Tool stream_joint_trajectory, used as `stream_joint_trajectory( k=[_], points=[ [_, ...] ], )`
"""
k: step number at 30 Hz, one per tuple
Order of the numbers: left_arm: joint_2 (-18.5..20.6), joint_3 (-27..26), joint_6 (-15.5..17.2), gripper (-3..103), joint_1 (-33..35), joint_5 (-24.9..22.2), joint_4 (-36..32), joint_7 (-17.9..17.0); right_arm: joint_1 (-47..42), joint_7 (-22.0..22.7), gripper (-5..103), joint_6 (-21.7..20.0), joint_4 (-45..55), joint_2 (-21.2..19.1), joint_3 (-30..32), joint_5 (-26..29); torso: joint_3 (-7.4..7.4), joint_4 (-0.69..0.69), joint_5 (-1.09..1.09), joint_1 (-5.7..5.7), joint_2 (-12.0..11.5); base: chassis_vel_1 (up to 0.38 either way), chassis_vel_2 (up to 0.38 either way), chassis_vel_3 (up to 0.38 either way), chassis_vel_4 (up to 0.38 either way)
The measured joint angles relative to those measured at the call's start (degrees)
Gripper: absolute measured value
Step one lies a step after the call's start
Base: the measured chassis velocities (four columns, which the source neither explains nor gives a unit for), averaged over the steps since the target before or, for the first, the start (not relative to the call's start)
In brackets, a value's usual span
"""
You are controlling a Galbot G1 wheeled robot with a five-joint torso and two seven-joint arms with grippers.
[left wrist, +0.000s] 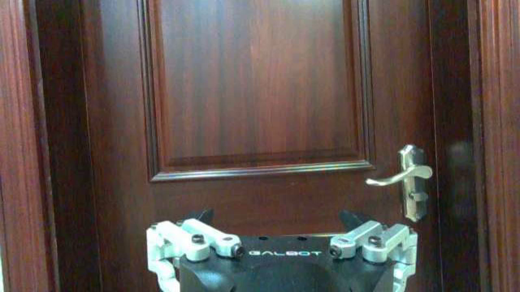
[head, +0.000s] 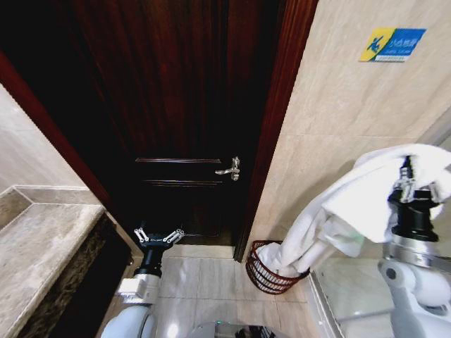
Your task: Discard the used towel into the hamper.
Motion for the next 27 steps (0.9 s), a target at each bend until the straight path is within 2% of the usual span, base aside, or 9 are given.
stream_joint_trajectory(
  k=[8,17,27],
  points=[
    [0.00,0.00,0.00,100,0.00,0.00,0.00,0.00,1.33,-0.21,13,0.80,-4.09,1.50,-2.81,-0.40,0.00,0.00,-0.01,0.00,0.00,0.000,0.000,0.000,0.000],
    [0.00,0.00,0.00,100,0.00,0.00,0.00,0.00,1.97,-0.45,13,1.95,-7.55,4.28,-6.34,-3.32,0.00,0.00,-0.02,0.00,0.00,0.000,0.000,0.000,0.000],
    [0.00,0.00,0.00,100,0.00,0.00,0.00,0.00,4.37,-1.34,13,3.14,-16.12,5.66,-8.53,-4.08,0.00,0.00,-0.01,0.00,0.00,0.000,0.000,0.000,0.000]
  ],
)
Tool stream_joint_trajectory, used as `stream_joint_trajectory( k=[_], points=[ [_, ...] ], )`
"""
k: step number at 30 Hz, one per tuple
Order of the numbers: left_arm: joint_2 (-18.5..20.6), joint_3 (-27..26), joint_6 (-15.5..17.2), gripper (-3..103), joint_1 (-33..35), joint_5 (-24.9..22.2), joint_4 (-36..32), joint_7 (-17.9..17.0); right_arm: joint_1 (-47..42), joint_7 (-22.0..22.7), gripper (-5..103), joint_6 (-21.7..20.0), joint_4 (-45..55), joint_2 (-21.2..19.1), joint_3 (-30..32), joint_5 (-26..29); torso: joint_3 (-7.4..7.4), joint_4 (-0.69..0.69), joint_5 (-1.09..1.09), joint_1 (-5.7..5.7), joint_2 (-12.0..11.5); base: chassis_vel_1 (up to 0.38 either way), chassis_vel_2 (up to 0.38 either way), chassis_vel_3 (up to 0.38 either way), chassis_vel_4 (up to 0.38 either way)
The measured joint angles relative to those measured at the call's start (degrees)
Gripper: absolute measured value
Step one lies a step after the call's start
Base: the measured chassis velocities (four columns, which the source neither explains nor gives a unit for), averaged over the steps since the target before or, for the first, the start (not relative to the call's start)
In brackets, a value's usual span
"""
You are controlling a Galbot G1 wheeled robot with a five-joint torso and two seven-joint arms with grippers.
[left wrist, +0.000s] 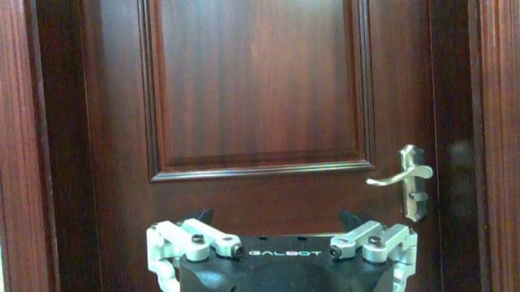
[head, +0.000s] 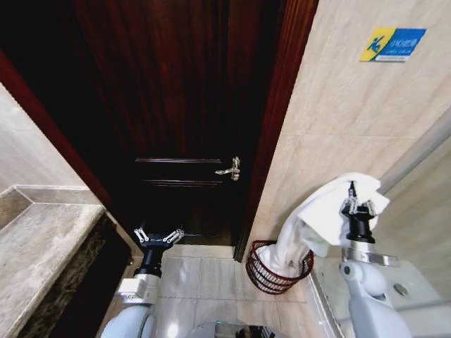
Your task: Discard the used towel into the hamper.
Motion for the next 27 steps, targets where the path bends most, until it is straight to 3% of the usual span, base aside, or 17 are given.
stream_joint_trajectory(
  k=[14,27],
  points=[
    [0.00,0.00,0.00,100,0.00,0.00,0.00,0.00,3.31,-2.88,13,2.97,-12.41,2.43,-2.50,-3.37,0.00,0.00,0.00,0.00,0.00,0.000,0.000,0.000,0.000],
    [0.00,0.00,0.00,100,0.00,0.00,0.00,0.00,4.68,-4.53,13,3.95,-18.44,5.12,-4.51,-2.40,0.00,0.00,0.00,0.00,0.00,0.000,0.000,0.000,0.000]
  ],
)
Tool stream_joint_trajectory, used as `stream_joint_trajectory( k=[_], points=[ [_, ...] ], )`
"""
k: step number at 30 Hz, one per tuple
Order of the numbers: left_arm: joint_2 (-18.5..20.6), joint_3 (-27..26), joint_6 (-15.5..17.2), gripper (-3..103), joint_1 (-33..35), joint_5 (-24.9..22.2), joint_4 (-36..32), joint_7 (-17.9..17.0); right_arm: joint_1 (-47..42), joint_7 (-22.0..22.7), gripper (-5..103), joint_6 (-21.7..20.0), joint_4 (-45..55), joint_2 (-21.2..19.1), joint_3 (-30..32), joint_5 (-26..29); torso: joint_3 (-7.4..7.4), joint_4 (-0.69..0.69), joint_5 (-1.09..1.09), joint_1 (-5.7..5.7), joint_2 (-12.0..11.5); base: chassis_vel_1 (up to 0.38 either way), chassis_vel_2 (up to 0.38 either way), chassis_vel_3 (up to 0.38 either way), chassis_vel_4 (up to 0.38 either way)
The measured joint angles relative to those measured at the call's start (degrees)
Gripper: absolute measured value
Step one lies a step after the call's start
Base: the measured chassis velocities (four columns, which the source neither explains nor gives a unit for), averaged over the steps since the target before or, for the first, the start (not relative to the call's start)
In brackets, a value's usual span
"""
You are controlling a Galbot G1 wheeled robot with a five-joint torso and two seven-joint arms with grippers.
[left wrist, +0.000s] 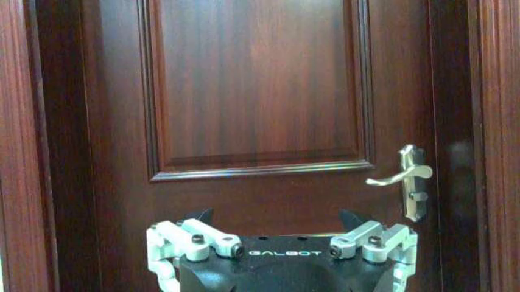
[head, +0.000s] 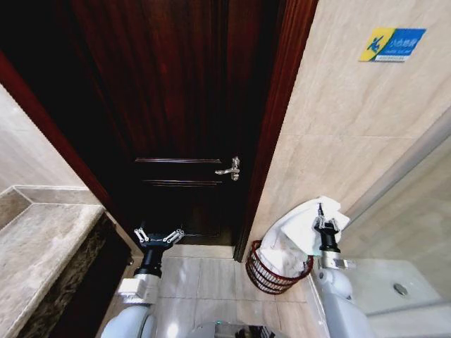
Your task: Discard the used towel into the hamper.
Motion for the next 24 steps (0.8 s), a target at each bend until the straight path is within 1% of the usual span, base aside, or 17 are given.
stream_joint_trajectory(
  k=[3,6,7,8,10,13,15,16,17,21,24],
  points=[
    [0.00,0.00,0.00,100,0.00,0.00,0.00,0.00,0.25,-0.60,13,0.71,-2.70,0.30,-0.16,-0.20,0.00,0.00,-0.01,0.00,0.00,0.000,0.000,0.000,0.000],
    [0.00,0.00,0.00,100,0.00,0.00,0.00,0.00,1.51,-1.97,13,3.10,-8.59,0.21,-0.07,-0.85,0.00,0.00,0.02,0.00,0.00,0.000,0.000,0.000,0.000],
    [0.00,0.00,0.00,100,0.00,0.00,0.00,0.00,1.51,-1.97,13,3.10,-8.59,0.21,-0.07,-0.85,0.00,0.00,0.02,0.00,0.00,0.000,0.000,0.000,0.000],
    [0.00,0.00,0.00,100,0.00,0.00,0.00,0.00,1.86,-2.13,13,3.61,-10.29,0.09,-0.06,-0.86,0.00,0.00,-0.01,0.00,0.00,0.000,0.000,0.000,0.000],
    [0.00,0.00,0.00,100,0.00,0.00,0.00,0.00,2.67,-2.18,13,4.30,-13.91,-0.06,-0.15,-0.99,0.00,-0.01,0.01,0.00,0.00,0.000,0.000,0.000,0.000],
    [0.00,0.00,0.00,100,0.00,0.00,0.00,0.00,3.23,-2.19,13,4.69,-15.92,-0.05,-0.23,-1.26,0.00,0.00,-0.02,0.00,0.00,0.000,0.000,0.000,0.000],
    [0.00,0.00,0.00,100,0.00,0.00,0.00,0.00,4.21,-2.35,13,5.42,-19.32,0.01,-0.49,-1.91,0.00,-0.01,0.02,0.00,0.00,0.000,0.000,0.000,0.000],
    [0.00,0.00,0.00,100,0.00,0.00,0.00,0.00,4.21,-2.35,13,5.42,-19.32,0.01,-0.49,-1.91,0.00,-0.01,0.02,0.00,0.00,0.000,0.000,0.000,0.000],
    [0.00,0.00,0.00,100,0.00,0.00,0.00,0.00,5.19,-2.62,13,6.33,-22.26,0.05,-0.58,-2.40,0.00,0.00,0.01,0.00,0.00,0.000,0.000,0.000,0.000],
    [0.00,0.00,0.00,100,0.00,0.00,0.00,0.00,6.59,-2.98,13,6.88,-26.20,0.12,-0.76,-2.73,0.00,0.00,0.01,0.00,0.00,0.000,0.000,0.000,0.000],
    [-0.01,0.00,0.00,100,0.00,0.00,0.00,0.00,9.46,-5.84,13,6.98,-33.35,0.18,-0.77,-2.66,0.00,0.00,0.00,0.00,0.00,0.000,0.000,0.000,0.000]
  ],
)
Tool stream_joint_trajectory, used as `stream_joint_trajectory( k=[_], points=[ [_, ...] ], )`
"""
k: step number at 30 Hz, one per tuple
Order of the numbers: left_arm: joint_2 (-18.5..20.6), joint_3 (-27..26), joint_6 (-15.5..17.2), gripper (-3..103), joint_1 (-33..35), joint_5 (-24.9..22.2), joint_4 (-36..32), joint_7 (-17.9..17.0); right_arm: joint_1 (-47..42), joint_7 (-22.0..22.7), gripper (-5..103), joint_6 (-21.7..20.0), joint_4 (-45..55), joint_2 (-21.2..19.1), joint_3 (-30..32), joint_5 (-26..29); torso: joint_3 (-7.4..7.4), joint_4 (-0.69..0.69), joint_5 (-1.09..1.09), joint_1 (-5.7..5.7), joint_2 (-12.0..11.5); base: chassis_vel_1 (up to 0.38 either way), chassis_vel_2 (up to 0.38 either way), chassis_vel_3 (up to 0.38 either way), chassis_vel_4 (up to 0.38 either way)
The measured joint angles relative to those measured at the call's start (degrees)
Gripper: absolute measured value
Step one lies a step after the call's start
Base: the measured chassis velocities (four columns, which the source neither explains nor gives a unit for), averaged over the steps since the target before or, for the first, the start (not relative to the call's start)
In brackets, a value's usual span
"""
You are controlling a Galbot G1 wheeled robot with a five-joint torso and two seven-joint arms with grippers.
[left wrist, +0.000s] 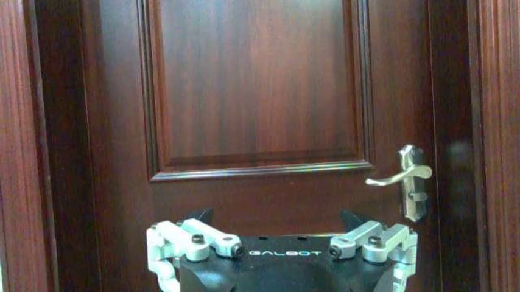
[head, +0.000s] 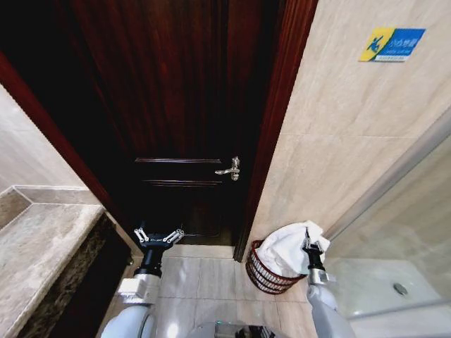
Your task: Discard the used towel into the hamper.
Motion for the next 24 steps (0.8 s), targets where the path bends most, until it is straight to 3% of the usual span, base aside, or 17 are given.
stream_joint_trajectory(
  k=[8,14,24],
  points=[
    [0.01,0.00,0.00,100,0.00,0.00,0.00,0.00,4.22,-1.51,13,0.00,-10.34,0.65,0.23,-0.74,0.00,0.00,0.02,0.00,0.00,0.000,0.000,0.000,0.000],
    [0.00,0.00,0.00,100,0.00,0.00,0.00,0.00,7.29,-0.93,13,-0.04,-17.53,1.03,1.04,-4.77,0.00,0.00,-0.01,0.00,0.00,0.000,0.000,0.000,0.000],
    [0.01,0.00,0.00,100,0.00,0.00,0.00,0.00,5.71,2.81,13,-3.75,-15.74,1.95,1.06,-9.17,0.00,0.00,0.00,0.00,0.00,0.000,0.000,0.000,0.000]
  ],
)
